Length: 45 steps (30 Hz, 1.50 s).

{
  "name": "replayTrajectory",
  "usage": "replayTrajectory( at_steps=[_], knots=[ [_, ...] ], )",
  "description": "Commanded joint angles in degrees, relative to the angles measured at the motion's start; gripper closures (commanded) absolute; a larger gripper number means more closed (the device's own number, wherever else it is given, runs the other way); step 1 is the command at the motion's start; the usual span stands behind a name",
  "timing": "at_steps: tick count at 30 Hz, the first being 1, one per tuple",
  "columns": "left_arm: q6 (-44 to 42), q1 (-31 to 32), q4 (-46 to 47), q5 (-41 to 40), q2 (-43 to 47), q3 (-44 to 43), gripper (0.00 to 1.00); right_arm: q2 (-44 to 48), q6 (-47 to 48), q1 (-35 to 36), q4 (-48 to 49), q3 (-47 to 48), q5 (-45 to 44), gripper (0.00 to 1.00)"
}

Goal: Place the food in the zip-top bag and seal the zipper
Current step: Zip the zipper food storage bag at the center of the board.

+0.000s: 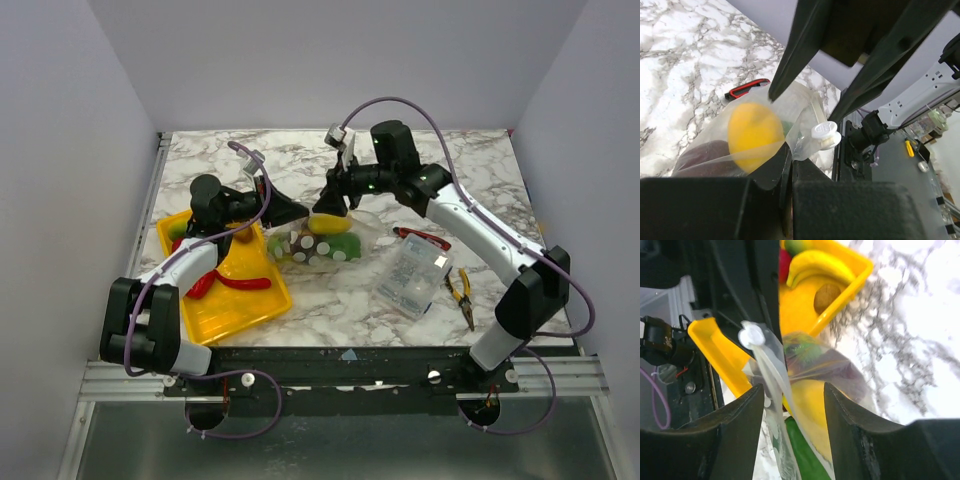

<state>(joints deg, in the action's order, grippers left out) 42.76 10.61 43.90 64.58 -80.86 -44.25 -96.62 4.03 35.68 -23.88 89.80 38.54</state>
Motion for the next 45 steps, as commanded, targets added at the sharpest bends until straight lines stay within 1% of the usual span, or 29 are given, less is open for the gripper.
replayTrajectory(
  at_steps=[1, 3, 9, 15, 19, 22, 25, 30, 31, 36, 39, 42, 43, 45],
  knots=[
    [1.09, -0.06, 0.38, 2.57, 1.04, -1.3, 1.0, 5.21, 3.02, 0.78, 2.73, -0.36, 0.13, 0.42],
    [1.09, -0.07, -0.06, 2.42, 0.92, -1.52, 1.0, 5.56, 4.09, 2.28, 3.8, -0.64, -0.7, 0.38],
    [1.36, -0.05, -0.51, 2.62, 0.78, -1.78, 1.0, 3.23, 8.35, 6.29, 3.89, 1.51, -7.67, 0.37],
    [1.27, 0.02, -0.53, 2.79, 0.62, -1.76, 1.0, 3.06, 9.73, 7.92, 6.51, 0.92, -15.39, 0.37],
    [1.55, 0.0, -0.01, 2.82, 0.43, -1.74, 1.0, 3.09, 10.05, 8.17, 6.89, 1.52, -16.22, 0.41],
    [2.02, 0.02, 0.31, 2.99, 0.22, -1.76, 1.0, 1.61, 10.38, 8.19, 4.69, 3.61, -15.66, 0.46],
    [2.45, 0.02, 0.96, 3.25, 0.14, -1.65, 1.0, 0.46, 10.15, 8.22, 3.48, 4.84, -15.32, 0.53],
    [2.41, 0.06, 0.9, 3.3, 0.06, -1.62, 1.0, 0.12, 9.51, 8.18, 3.72, 4.77, -13.49, 0.55],
    [2.41, 0.02, 0.87, 3.32, 0.04, -1.59, 1.0, -0.01, 9.42, 8.21, 3.77, 4.77, -13.47, 0.58],
    [2.32, 0.02, 0.92, 3.49, 0.24, -1.52, 1.0, 0.01, 9.19, 8.25, 3.7, 4.59, -13.48, 0.88],
    [1.93, 0.02, 1.01, 3.65, 0.46, -1.48, 1.0, 0.44, 8.84, 8.19, 4.55, 3.83, -12.94, 1.0],
    [1.28, 0.02, 0.92, 3.12, 0.89, -1.23, 1.0, 0.65, 7.83, 8.25, 5.43, 3.15, -12.24, 1.0],
    [1.04, 0.02, 0.79, 2.78, 1.16, -1.03, 0.97, 0.77, 7.39, 8.25, 5.65, 2.98, -11.9, 1.0],
    [0.26, 0.02, 0.13, 2.27, 1.69, -0.87, 0.87, 0.8, 6.78, 8.19, 5.84, 2.94, -10.81, 1.0]
  ],
)
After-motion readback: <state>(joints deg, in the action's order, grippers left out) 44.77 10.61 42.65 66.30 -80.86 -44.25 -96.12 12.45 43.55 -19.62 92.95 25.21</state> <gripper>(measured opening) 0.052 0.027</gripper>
